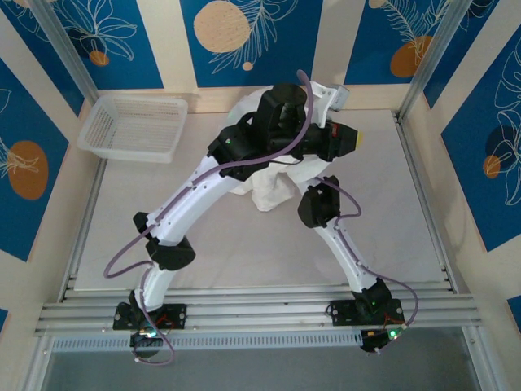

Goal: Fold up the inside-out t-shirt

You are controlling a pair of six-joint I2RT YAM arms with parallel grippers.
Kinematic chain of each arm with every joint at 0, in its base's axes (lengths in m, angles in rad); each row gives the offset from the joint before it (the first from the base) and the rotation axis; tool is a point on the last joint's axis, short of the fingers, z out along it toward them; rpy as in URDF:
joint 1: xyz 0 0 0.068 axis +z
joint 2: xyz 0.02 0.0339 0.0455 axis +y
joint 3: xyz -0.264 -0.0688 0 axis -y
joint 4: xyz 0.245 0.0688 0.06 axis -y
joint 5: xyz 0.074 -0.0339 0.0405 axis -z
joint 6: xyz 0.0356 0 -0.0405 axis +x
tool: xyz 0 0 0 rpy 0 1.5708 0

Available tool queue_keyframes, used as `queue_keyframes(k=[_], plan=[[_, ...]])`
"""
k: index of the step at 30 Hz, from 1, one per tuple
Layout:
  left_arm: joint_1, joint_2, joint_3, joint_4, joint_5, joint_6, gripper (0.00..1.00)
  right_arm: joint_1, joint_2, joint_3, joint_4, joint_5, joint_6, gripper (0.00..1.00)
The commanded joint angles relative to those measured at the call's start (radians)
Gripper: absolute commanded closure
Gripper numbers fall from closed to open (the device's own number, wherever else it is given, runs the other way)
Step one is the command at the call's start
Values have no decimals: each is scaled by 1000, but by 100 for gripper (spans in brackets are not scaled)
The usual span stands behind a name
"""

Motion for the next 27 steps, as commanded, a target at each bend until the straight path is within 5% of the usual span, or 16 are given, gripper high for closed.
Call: queue_keyframes(k=[1,11,16,20,27], plan=[[-83,-59,57,151,119,32,100,40,149,98,-175,43,-43,1],[-94,-74,57,124,94,59,100,185,281,127,-224,127,-3,1],[-95,-83,57,73,41,101,100,211,290,113,-223,196,-17,38],[-93,-103,49,-34,-63,185,100,186,290,107,-252,103,-10,100],[95,-328,-363,-25,-311,210,100,164,194,268,-371,47,-60,100]])
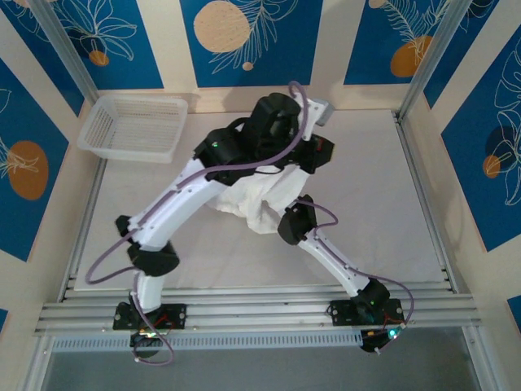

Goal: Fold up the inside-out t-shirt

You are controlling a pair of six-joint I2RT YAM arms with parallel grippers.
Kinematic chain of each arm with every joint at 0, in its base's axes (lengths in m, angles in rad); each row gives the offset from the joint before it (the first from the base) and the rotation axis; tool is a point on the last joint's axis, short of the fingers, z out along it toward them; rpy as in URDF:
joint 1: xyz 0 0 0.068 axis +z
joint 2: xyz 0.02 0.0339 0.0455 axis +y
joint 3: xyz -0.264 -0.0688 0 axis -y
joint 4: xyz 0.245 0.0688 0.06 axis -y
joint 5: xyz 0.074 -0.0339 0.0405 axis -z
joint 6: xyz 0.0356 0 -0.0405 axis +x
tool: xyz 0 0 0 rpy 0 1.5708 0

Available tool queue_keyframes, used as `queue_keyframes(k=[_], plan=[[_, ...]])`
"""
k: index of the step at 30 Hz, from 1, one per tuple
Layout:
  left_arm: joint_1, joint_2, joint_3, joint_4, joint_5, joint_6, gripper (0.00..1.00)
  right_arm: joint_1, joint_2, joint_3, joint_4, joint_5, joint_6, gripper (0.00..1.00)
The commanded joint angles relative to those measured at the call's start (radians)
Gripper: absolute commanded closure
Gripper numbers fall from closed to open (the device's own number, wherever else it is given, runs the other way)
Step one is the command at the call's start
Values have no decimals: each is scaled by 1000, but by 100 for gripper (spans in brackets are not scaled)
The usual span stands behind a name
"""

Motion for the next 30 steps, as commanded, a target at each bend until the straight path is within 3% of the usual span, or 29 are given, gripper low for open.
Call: queue_keyframes(k=[1,8,13,17,23,26,28,30], plan=[[125,-200,-214,163,-100,43,100,-6,-60,47,-98,-80,-51,100],[571,-477,-728,234,-155,-66,100,-38,-217,50,-204,-116,-123,100],[773,-570,-1050,251,-159,-151,100,-108,-394,-13,-218,-151,-138,100],[829,-592,-1284,335,-112,-210,100,-181,-567,-68,-188,-254,-133,100],[830,-472,-1478,471,-42,-282,100,-312,-841,-153,-123,-466,-110,100],[828,-415,-1498,516,9,-282,81,-376,-956,-173,-103,-492,-94,100],[828,-410,-1505,568,85,-278,55,-400,-1008,-174,-105,-450,-104,100],[827,-442,-1504,617,158,-277,38,-409,-1033,-183,-117,-412,-121,100]])
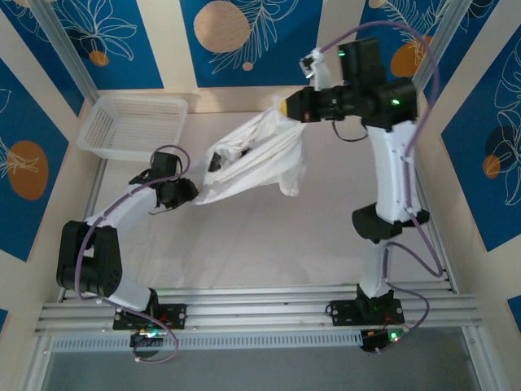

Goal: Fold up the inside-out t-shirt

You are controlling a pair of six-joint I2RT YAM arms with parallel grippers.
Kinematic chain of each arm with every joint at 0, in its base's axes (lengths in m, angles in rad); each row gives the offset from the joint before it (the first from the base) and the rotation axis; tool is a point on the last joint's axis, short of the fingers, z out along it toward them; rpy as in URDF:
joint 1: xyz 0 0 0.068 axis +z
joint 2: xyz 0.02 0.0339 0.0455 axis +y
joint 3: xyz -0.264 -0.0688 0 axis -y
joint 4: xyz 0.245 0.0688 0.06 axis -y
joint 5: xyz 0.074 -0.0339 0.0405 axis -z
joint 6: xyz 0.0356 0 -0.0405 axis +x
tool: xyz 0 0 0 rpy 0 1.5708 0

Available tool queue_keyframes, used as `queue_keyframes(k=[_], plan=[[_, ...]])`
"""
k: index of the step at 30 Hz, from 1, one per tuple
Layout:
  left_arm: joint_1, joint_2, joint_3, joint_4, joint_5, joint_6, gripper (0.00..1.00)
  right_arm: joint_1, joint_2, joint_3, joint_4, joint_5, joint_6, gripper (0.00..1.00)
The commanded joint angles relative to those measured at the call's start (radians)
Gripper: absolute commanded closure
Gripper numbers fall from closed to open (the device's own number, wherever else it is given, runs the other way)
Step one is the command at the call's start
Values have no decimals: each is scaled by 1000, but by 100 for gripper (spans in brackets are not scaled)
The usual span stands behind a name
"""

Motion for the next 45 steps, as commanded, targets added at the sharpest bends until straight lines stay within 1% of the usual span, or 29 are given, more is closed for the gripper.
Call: queue_keyframes(k=[1,3,6,9,12,13,14,16,19,21,25,27,28,29,30,31,32,33,36,38,39,40,42,43,45], plan=[[-2,-66,7,148,161,-1,32,-13,-52,-26,7,-28,-18,100],[-12,-122,42,181,244,20,26,-17,-52,-44,-3,-60,-32,100],[-65,-165,158,148,368,130,24,-16,-43,-56,2,-143,-40,100],[-163,-171,259,96,399,280,23,-11,-32,-54,25,-225,-32,100],[-236,-163,303,111,405,382,23,-6,-29,-61,24,-239,-32,100],[-255,-155,317,128,430,408,23,-5,-32,-69,24,-241,-34,100],[-273,-142,336,150,486,431,24,-5,-34,-76,24,-246,-33,100],[-310,-106,382,176,570,457,24,-3,-37,-87,24,-252,-33,100],[-353,-37,460,185,627,460,25,-2,-37,-93,24,-255,-29,100],[-370,-8,486,227,681,441,25,4,-38,-94,23,-254,-29,100],[-395,33,513,312,703,382,24,12,-37,-99,23,-253,-28,100],[-400,46,527,327,695,362,24,12,-38,-103,22,-244,-26,100],[-400,51,535,331,690,347,30,11,-35,-106,21,-236,-26,100],[-400,54,541,332,683,330,40,8,-36,-114,19,-229,-26,100],[-399,54,550,330,675,305,63,2,-38,-124,16,-217,-25,100],[-397,49,562,331,670,263,91,-11,-42,-141,11,-200,-24,100],[-392,42,577,326,660,212,100,-27,-51,-159,2,-178,-23,99],[-381,30,592,319,655,150,100,-49,-66,-189,-14,-136,-31,98],[-326,-28,593,362,690,-34,100,-109,-164,-369,-52,89,-77,97],[-299,-62,590,385,719,-117,100,-162,-273,-595,3,161,-102,93],[-296,-64,602,375,736,-134,100,-189,-338,-733,69,166,-102,89],[-295,-56,625,356,759,-151,100,-232,-414,-899,163,148,-92,82],[-296,-39,647,346,803,-178,100,-318,-548,-1206,372,70,-42,68],[-296,-35,642,349,808,-184,100,-363,-605,-1357,471,35,-4,66],[-296,-29,628,328,792,-168,100,-394,-646,-1478,532,4,35,66]])
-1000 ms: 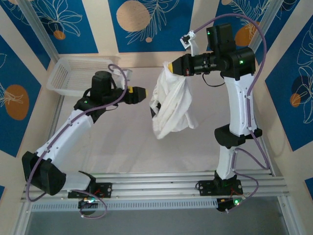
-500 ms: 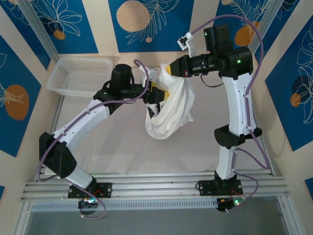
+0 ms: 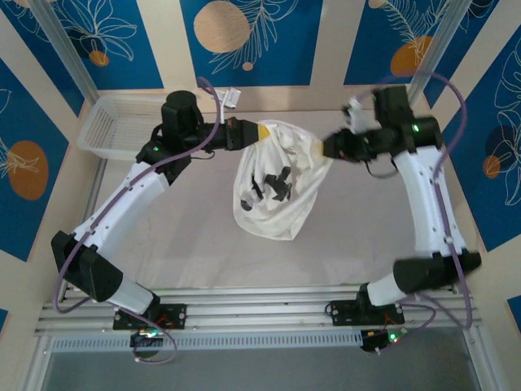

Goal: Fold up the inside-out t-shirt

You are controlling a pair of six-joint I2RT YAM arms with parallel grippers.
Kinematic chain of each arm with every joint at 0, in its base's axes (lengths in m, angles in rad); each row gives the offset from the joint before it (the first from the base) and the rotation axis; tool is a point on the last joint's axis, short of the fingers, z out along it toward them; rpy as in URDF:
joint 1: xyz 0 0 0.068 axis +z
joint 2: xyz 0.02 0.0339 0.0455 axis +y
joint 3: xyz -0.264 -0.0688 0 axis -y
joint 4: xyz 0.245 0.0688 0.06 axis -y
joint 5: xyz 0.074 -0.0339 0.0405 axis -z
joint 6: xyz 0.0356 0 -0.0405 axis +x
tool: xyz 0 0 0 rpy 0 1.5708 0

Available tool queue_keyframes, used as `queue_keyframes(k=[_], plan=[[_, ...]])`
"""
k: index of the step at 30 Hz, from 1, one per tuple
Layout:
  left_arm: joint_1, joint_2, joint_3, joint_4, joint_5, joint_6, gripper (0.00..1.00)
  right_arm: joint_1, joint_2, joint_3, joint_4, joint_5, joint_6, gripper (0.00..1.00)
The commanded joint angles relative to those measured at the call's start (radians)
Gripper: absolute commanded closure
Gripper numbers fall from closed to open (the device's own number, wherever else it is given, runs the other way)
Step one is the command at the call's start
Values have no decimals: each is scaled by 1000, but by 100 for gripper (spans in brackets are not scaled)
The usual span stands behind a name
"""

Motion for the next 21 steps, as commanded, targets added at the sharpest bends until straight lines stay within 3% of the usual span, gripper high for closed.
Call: queue_keyframes(k=[1,3,6,11,16,21], plan=[[13,-20,24,18,42,-52,100,-47,-65,-185,225,-46,73,64],[12,-5,7,8,46,-57,100,-45,-96,-193,222,-69,89,55],[12,18,-10,-8,53,-56,100,27,-180,-224,294,-23,126,52],[7,27,-17,-10,71,-29,100,412,-211,-341,550,162,132,42],[-1,15,2,-64,83,21,100,420,-159,-423,791,277,224,40],[-7,-5,6,-105,109,76,100,395,-91,-439,878,233,201,39]])
